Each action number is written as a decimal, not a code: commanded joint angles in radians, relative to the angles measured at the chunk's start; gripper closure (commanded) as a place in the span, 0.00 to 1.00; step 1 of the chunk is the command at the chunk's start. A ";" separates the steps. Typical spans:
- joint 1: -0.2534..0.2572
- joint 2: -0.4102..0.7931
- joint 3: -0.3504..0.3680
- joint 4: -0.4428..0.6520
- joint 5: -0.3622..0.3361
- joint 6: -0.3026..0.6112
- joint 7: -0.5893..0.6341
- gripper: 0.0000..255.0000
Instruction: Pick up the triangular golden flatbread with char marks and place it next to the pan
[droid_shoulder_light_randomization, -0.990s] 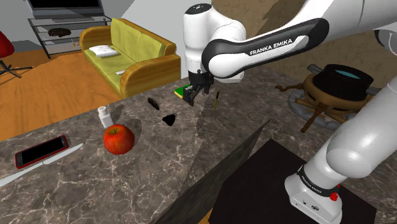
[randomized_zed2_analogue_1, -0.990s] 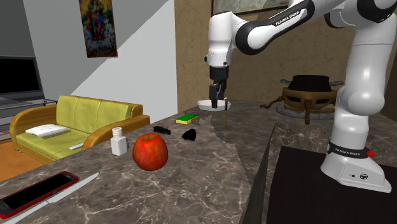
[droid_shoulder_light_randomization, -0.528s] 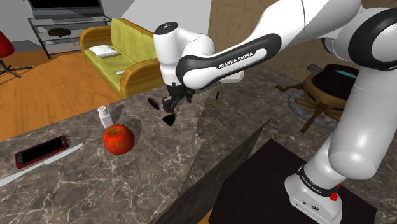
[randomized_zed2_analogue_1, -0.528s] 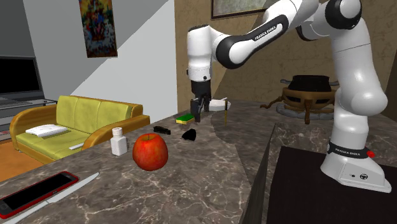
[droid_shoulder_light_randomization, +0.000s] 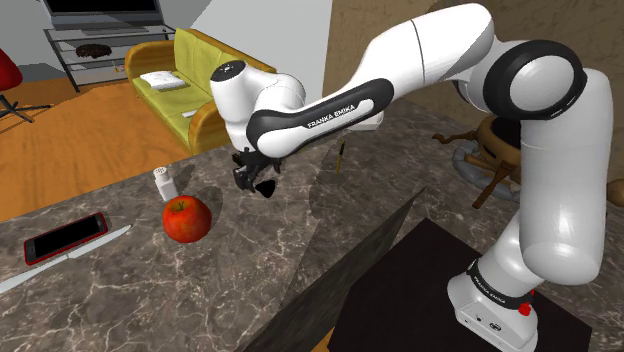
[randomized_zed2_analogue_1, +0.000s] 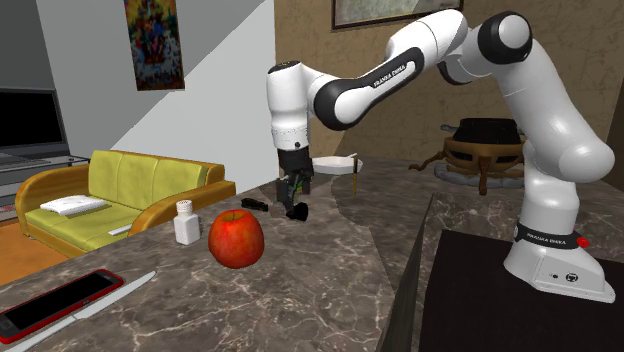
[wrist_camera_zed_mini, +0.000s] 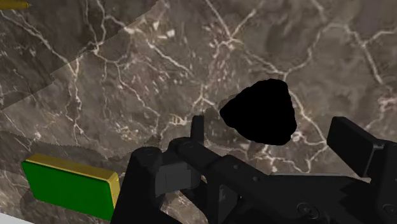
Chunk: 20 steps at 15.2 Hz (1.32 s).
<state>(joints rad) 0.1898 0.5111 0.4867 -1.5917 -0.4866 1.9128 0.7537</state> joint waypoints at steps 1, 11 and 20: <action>-0.001 0.011 -0.005 -0.011 -0.008 0.021 0.005 0.00; -0.006 0.026 -0.013 -0.036 -0.020 0.059 0.014 0.00; -0.006 0.026 -0.013 -0.036 -0.020 0.059 0.014 1.00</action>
<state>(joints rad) 0.1839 0.5371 0.4739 -1.6276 -0.5069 1.9714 0.7673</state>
